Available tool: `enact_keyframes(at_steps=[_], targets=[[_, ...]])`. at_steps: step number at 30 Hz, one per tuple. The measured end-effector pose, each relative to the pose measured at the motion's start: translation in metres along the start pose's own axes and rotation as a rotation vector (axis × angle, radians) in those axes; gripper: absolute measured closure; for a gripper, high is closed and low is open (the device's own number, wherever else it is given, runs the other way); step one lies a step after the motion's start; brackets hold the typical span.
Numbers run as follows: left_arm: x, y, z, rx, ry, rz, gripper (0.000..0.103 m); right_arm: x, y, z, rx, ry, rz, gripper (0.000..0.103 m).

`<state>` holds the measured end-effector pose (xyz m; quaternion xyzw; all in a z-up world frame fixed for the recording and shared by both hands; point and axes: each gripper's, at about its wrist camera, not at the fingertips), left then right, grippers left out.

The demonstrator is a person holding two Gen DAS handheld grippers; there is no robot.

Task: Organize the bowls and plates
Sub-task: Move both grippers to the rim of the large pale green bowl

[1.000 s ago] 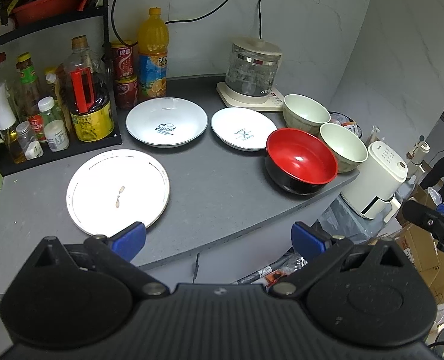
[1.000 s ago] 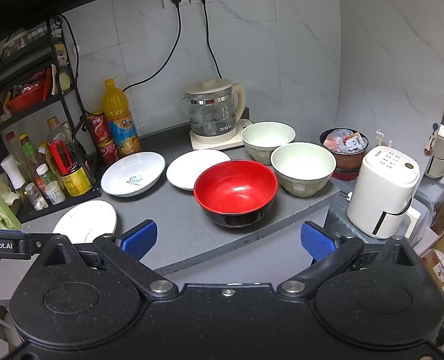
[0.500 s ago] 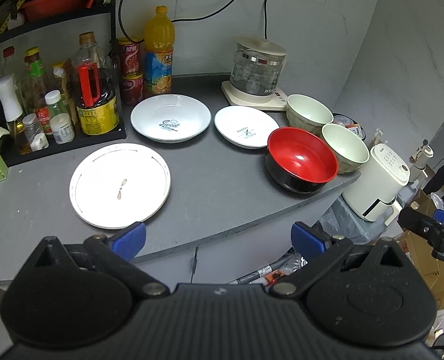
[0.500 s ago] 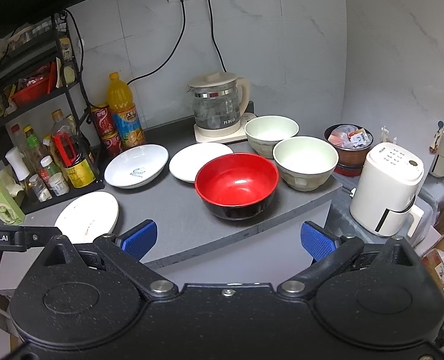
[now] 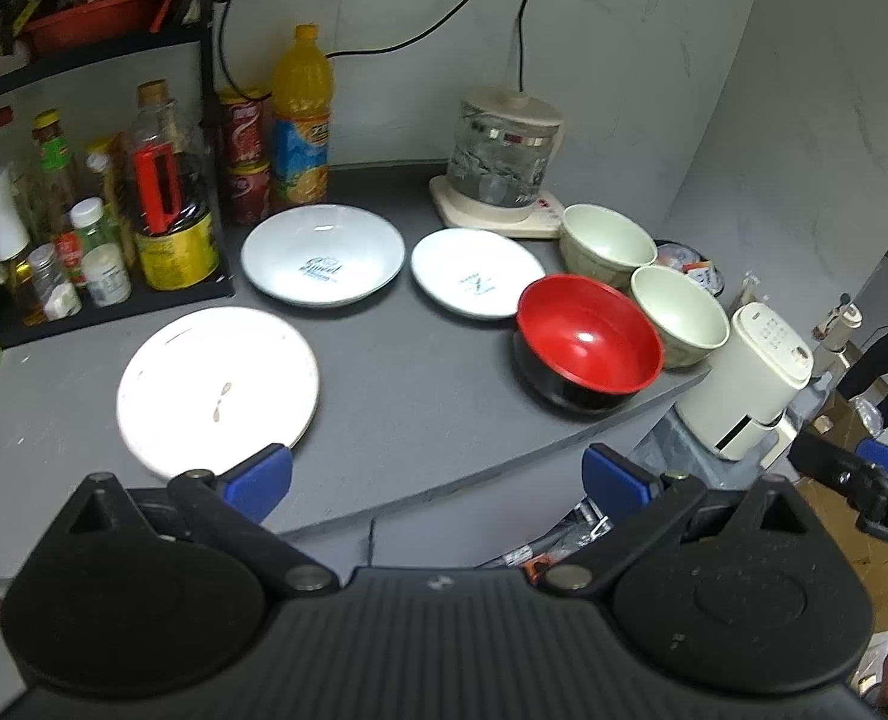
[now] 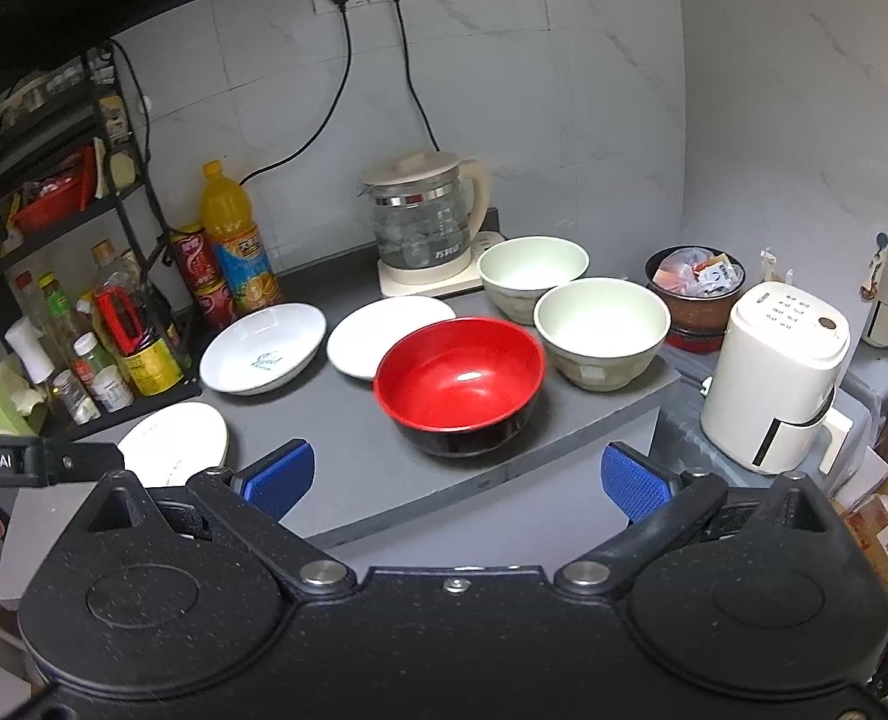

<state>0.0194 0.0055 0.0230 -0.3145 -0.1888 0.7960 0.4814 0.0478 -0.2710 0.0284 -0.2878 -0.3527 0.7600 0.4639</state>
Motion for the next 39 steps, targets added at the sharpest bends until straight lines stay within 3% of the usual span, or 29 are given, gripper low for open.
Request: enact_keyframes(at_steps=[12,29,34,39], targets=[[-0.032,-0.045,-0.07,0.04,0.115,-0.064,0.003,-0.029,-0.018,-0.042,0.003,0.049,-0.052,0.0],[-0.08,-0.117,-0.173,0.153,0.258,-0.177,0.003,-0.057,-0.052,-0.108,0.066,0.219,-0.173,0.0],[-0.099,-0.126,-0.194,0.174,0.303,-0.25,0.003,-0.065,-0.058,-0.116,0.066,0.228,-0.233,0.0],[-0.115,-0.132,-0.209,0.213,0.332,-0.261,0.005,-0.078,-0.06,-0.127,0.083,0.25,-0.29,0.0]])
Point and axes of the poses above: each gripper's, at about its wrist camera, not at the fingertips, and z roughly against the way its jaws point, x to its left, y to its underside, and after that the axes turned 15 degrees about z, right-handed
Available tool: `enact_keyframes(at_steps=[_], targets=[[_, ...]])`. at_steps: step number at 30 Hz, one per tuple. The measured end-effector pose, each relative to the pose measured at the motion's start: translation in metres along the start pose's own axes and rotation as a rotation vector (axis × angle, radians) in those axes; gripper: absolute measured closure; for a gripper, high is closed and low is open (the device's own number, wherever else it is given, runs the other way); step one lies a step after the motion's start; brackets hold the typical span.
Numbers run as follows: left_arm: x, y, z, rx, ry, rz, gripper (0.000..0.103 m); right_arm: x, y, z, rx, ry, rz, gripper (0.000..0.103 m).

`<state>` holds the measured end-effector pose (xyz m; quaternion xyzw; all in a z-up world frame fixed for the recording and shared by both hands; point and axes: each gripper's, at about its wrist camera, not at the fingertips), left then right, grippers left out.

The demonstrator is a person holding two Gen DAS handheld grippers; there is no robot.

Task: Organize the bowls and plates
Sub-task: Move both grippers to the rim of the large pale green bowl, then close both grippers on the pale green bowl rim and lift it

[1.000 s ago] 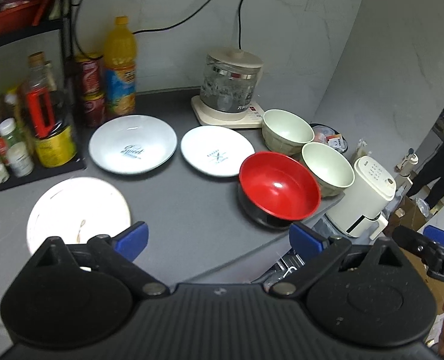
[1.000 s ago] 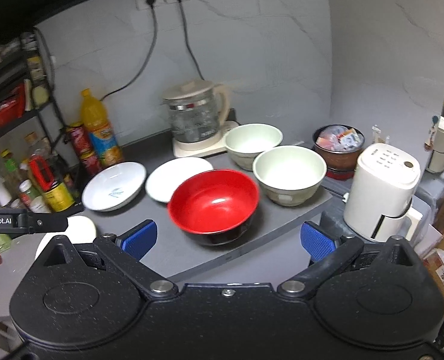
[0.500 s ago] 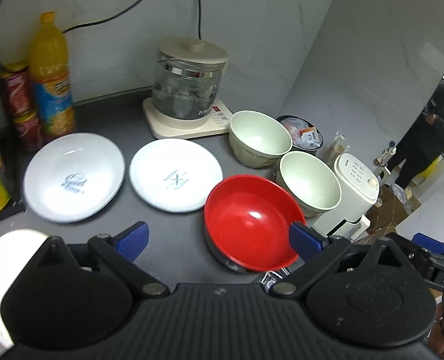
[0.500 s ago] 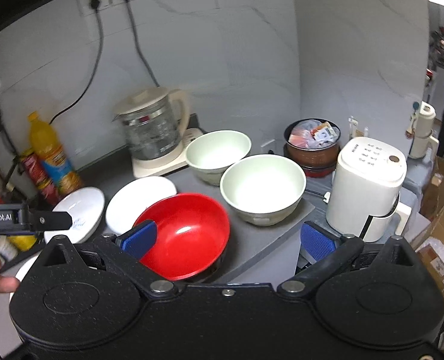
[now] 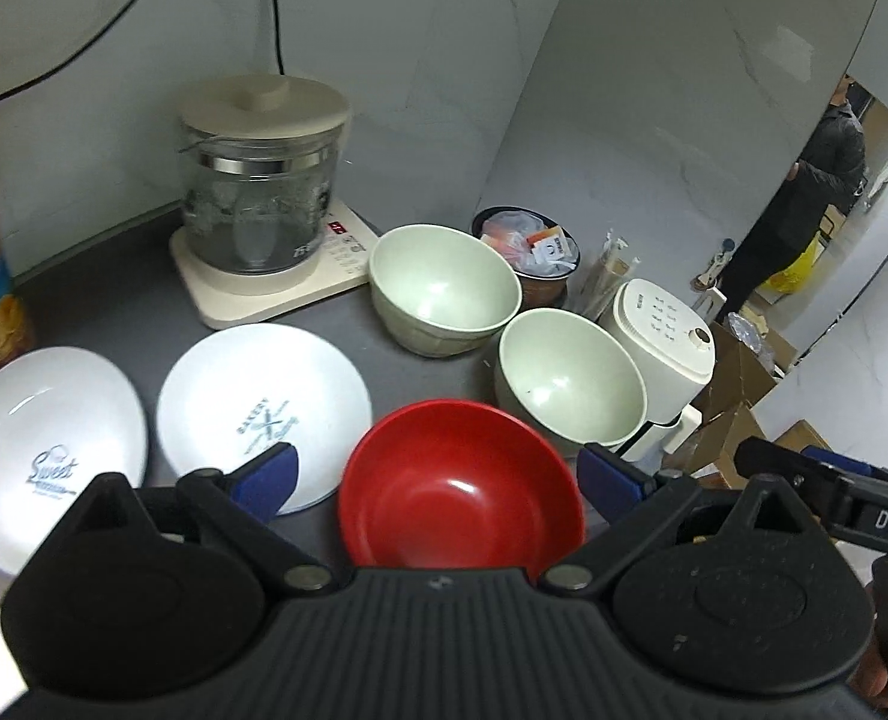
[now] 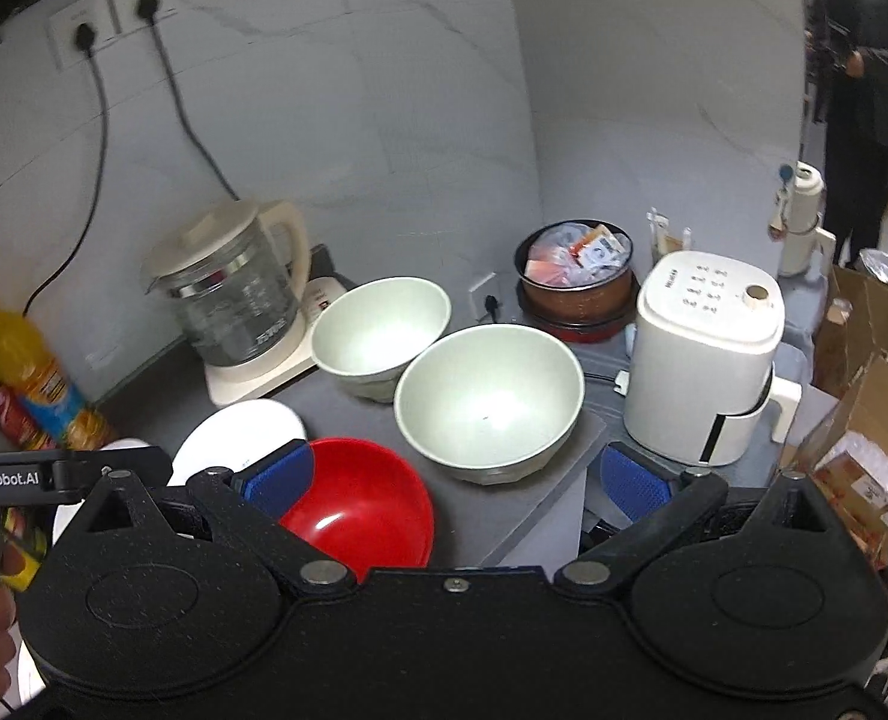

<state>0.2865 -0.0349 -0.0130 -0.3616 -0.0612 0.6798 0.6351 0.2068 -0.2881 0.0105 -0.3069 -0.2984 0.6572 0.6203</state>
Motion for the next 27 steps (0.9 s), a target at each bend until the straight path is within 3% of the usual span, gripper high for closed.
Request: enact_keyframes(at_steps=[6,13,17,27], targets=[[-0.006,-0.012,-0.023,0.031,-0.005,0.014,0.02,-0.013,-0.005,-0.018,0.018,-0.008,-0.033,0.004],[-0.019,-0.029,-0.055,0.054,0.004,0.054,0.035,-0.036,-0.01,-0.051,0.077,-0.046,-0.093,0.032],[-0.029,-0.036,-0.075,0.075,0.013,0.075,0.041,-0.048,-0.013,-0.071,0.111,-0.06,-0.106,0.044],[-0.054,-0.047,-0.131,0.136,0.007,0.088,0.055,-0.078,-0.012,-0.122,0.222,-0.094,-0.134,0.06]])
Point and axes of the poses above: each gripper's, at about its wrist camera, not at the fingertips, and z roughly against the way its jaws point, x to its left, y to its underside, and after that the axes turned 15 degrees about z, right-handed
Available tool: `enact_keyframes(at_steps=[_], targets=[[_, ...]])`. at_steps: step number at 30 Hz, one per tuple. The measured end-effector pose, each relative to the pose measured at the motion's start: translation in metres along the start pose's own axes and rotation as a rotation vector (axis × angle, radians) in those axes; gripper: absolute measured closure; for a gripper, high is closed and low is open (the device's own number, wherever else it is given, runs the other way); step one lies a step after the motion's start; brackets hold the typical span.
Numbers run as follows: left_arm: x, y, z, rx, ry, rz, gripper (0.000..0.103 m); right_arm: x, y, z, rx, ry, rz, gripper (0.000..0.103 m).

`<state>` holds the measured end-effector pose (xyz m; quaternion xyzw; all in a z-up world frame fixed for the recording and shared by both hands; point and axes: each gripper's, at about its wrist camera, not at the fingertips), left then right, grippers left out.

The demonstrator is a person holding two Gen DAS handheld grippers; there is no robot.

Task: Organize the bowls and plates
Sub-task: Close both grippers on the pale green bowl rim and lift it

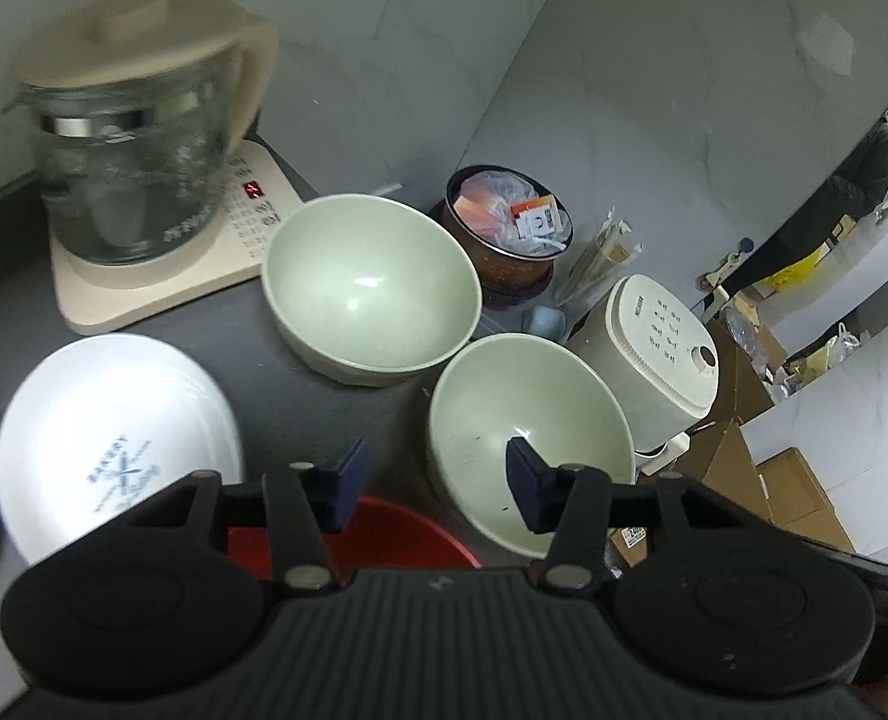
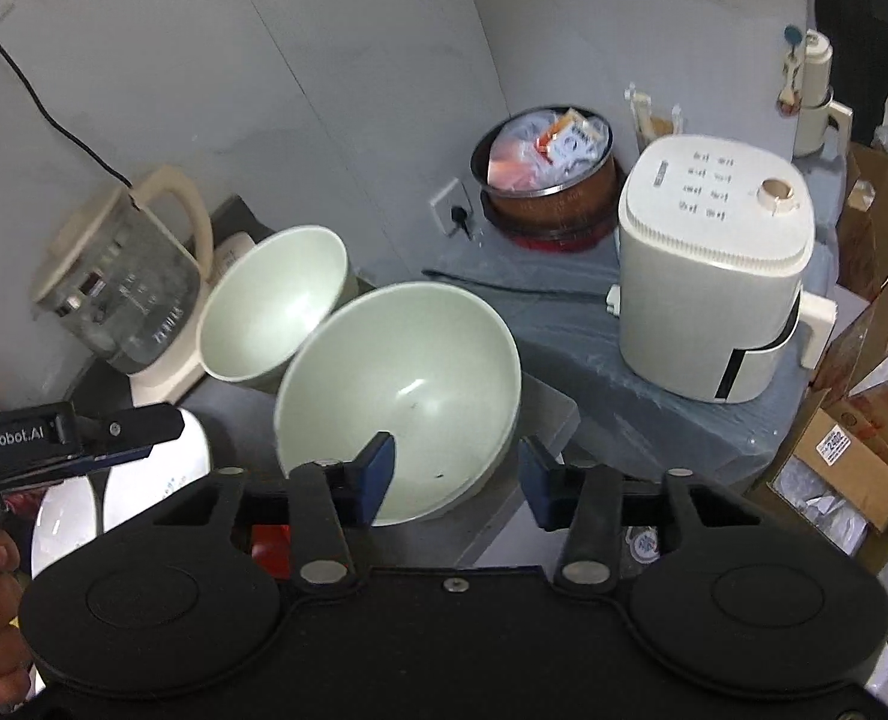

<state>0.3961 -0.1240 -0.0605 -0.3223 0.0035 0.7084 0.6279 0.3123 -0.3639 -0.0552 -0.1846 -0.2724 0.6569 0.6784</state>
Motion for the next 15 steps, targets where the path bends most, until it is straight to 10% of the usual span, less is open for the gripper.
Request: enact_keyframes(at_steps=[15], targets=[[-0.016,-0.012,-0.084,0.111,-0.101,0.06,0.082,-0.022,-0.017,-0.059,0.117,-0.053,0.02,0.076]])
Point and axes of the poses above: each gripper's, at about its wrist camera, not at the fingertips, and z roughly against the way its jaws point, x to its left, y to its underside, and after that the axes turned 15 degrees about z, right-handed
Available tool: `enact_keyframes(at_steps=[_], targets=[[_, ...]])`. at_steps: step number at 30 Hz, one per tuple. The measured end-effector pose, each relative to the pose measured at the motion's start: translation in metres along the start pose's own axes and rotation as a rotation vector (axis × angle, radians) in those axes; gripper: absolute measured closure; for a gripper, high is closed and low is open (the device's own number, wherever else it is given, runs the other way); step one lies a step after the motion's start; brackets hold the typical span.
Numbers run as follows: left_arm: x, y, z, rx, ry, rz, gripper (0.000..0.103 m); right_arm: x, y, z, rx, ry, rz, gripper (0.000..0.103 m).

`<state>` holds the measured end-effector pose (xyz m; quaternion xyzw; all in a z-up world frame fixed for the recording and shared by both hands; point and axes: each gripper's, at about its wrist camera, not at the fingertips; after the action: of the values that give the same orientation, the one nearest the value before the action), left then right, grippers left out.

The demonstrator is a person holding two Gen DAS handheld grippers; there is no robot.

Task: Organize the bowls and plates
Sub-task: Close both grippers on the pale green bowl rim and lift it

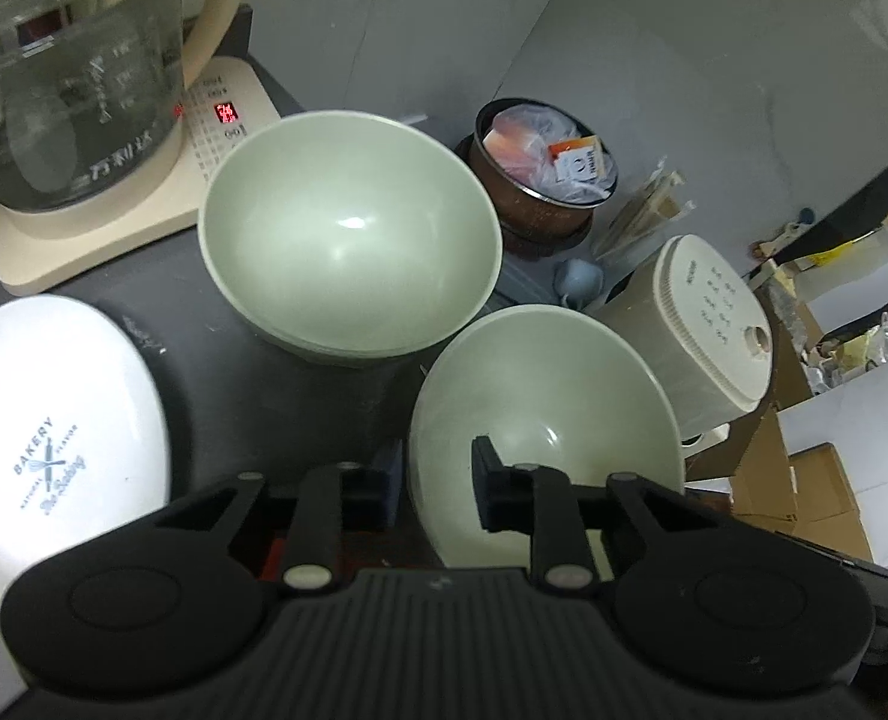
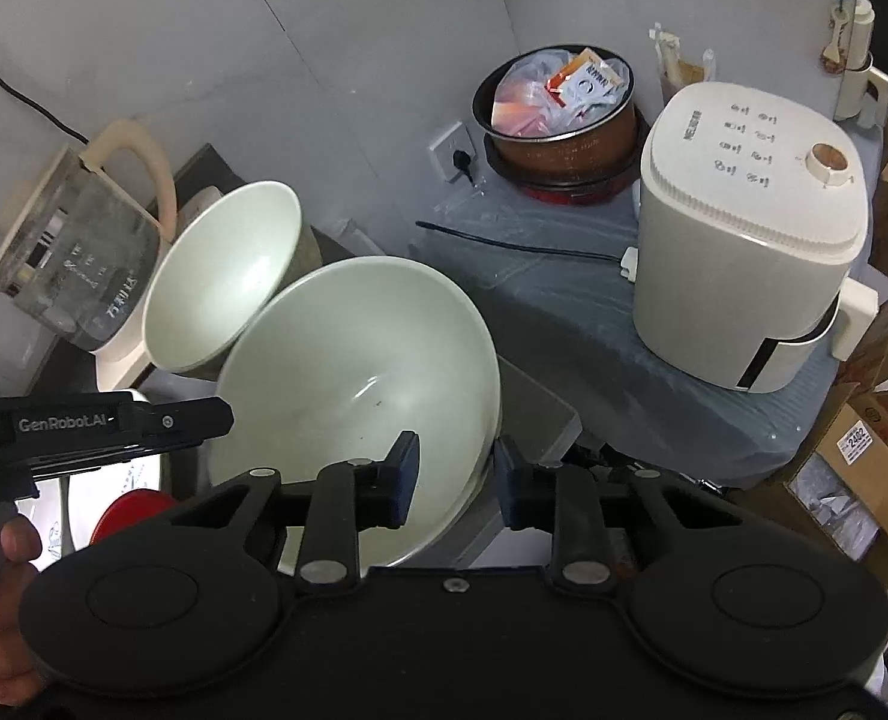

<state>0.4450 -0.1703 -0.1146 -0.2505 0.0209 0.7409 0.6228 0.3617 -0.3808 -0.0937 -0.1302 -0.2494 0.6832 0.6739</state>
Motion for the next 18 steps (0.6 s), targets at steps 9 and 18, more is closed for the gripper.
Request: enact_keyframes(at_steps=[9,18], targets=[[-0.002,0.0,-0.025,0.019,-0.075,0.042,0.097,-0.005,0.001,-0.023,0.046,-0.016,0.021,0.087],[-0.01,0.003,-0.008,-0.024,-0.058,0.049,0.098,-0.002,-0.005,-0.003,-0.019,0.001,0.084,0.088]])
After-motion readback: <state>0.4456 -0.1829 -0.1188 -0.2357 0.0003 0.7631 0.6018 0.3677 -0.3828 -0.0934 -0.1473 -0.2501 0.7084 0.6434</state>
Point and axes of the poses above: each gripper's, at about its wrist camera, not at the fingertips, and z roughly against the way its jaws point, x to its left, y to its underside, and after that the axes turned 15 degrees about z, right-handed
